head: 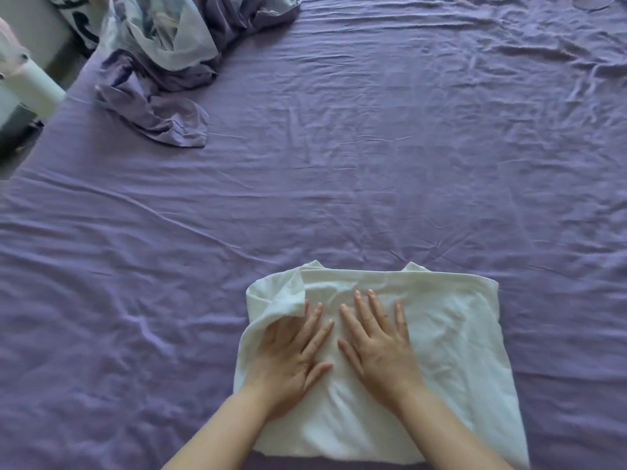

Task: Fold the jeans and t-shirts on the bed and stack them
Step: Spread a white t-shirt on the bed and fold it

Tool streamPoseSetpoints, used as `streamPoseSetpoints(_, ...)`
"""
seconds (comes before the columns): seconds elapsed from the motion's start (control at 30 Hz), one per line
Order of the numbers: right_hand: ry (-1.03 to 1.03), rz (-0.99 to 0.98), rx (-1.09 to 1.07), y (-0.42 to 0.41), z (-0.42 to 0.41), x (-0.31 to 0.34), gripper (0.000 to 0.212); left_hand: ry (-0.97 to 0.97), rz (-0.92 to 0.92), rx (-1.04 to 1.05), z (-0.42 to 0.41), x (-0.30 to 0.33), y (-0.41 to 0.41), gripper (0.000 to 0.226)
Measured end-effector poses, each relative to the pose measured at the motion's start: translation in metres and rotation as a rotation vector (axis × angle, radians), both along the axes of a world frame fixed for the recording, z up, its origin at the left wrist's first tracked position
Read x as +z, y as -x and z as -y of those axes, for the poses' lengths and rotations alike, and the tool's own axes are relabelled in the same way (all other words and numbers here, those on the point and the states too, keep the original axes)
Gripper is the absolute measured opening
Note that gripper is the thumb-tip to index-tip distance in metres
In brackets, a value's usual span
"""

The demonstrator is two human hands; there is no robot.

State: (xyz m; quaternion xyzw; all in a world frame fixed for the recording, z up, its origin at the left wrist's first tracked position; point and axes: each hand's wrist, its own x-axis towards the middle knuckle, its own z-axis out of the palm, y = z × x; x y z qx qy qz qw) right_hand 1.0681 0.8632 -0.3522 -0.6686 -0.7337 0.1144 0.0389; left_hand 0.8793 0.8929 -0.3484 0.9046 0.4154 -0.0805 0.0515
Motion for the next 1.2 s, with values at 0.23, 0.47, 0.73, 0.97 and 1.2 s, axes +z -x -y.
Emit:
streamPoseSetpoints(0.23, 0.007, 0.036, 0.027, 0.003, -0.015, -0.005, 0.056, 0.049, 0.006, 0.283, -0.044, -0.013, 0.016, 0.074)
streamPoseSetpoints(0.47, 0.122, 0.105, -0.127, -0.075, 0.017, -0.004, 0.07, 0.001, 0.145, 0.336, 0.005, -0.01, -0.051, 0.079)
streamPoseSetpoints(0.73, 0.175, 0.013, -0.299, -0.128, 0.091, 0.017, 0.085, 0.105, 0.147, -0.08, 0.103, -0.011, -0.138, 0.067)
streamPoseSetpoints(0.97, -0.118, -0.078, -0.529, -0.116, 0.151, 0.024, 0.064, 0.13, 0.092, -0.012, 0.113, -0.002, -0.144, 0.066)
streamPoseSetpoints(1.2, -0.26, -0.092, -0.573, -0.101, 0.184, 0.021, 0.038, 0.182, 0.062, 0.048, 0.144, 0.003, -0.15, 0.064)
